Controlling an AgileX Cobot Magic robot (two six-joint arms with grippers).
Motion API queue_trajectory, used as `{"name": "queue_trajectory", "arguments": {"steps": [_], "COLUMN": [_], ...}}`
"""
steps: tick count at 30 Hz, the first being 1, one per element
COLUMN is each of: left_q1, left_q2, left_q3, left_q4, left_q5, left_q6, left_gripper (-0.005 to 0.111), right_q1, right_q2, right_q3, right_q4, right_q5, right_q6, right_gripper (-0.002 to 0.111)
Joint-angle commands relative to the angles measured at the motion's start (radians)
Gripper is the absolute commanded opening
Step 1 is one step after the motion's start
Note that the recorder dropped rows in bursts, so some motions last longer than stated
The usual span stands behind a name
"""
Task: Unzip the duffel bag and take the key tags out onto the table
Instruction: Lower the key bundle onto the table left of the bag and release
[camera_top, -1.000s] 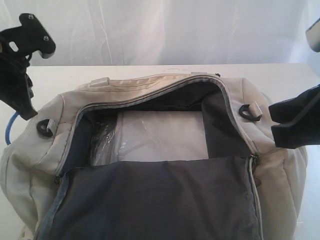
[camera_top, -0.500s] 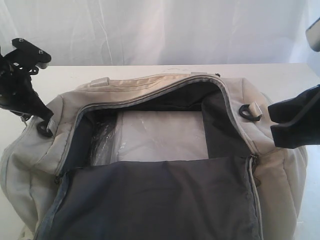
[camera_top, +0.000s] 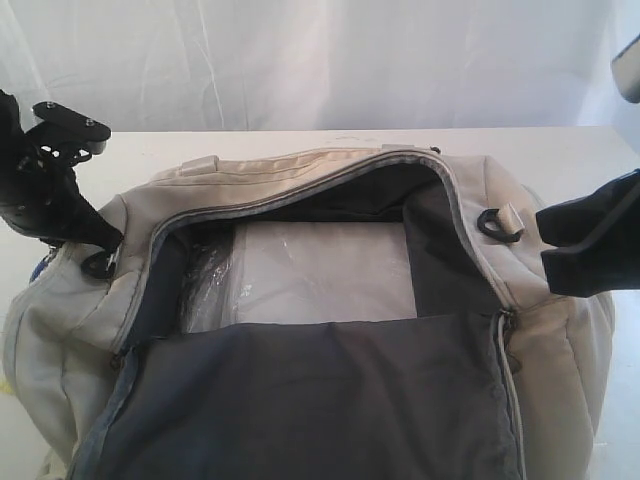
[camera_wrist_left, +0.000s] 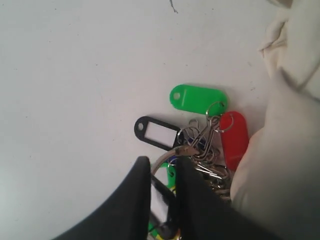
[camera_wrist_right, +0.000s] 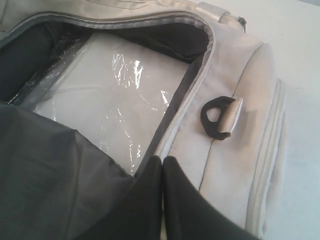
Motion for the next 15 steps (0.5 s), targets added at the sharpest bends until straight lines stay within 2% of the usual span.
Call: {"name": "queue_trajectory", "arguments": {"steps": [1,4,6,7,8,10,12,15], "left_q1": [0.004,0.004,0.004,0.004,0.004,0.004,0.004,0.004], "left_q2": [0.022,0.024,0.024,0.024,0.024,0.024,-0.001,-0.071], "left_q3": [0.007,0.007,0.007,0.007,0.007,0.007,-0.008,-0.080], "left_q4": [-0.008,-0.008,-0.008,-0.008,-0.008,-0.008,-0.008,-0.008], "left_q5": [-0.002,-0.002,0.006,0.011,0.026,0.048,0.096,0.205], "left_q6": [-0.011,-0.011,-0.011,-0.011,-0.011,-0.008,0.005,0.009], "left_gripper": [0.000,0.001,0.009,0.015,0.030,0.050,0.055,0.055], "right_q1": [0.000,0.000,0.000,0.000,0.000,0.000,0.000,0.000], "right_q2": [-0.002,-0.002,-0.002,-0.002,-0.002,-0.002,-0.002,-0.002], "right_q3": [0.002,0.002,0.002,0.002,0.002,0.002,0.002,0.002], "right_q4": [0.007,0.007,0.007,0.007,0.007,0.007,0.009,0.009], "right_q5": [-0.011,-0.011,-0.011,-0.011,-0.011,-0.011,-0.011,-0.011], "right_q6": [0.001,0.001,0.001,0.001,0.001,0.001,0.001,0.001], "right_gripper": [0.000,0.000,0.000,0.000,0.000,0.000,0.000,0.000]}}
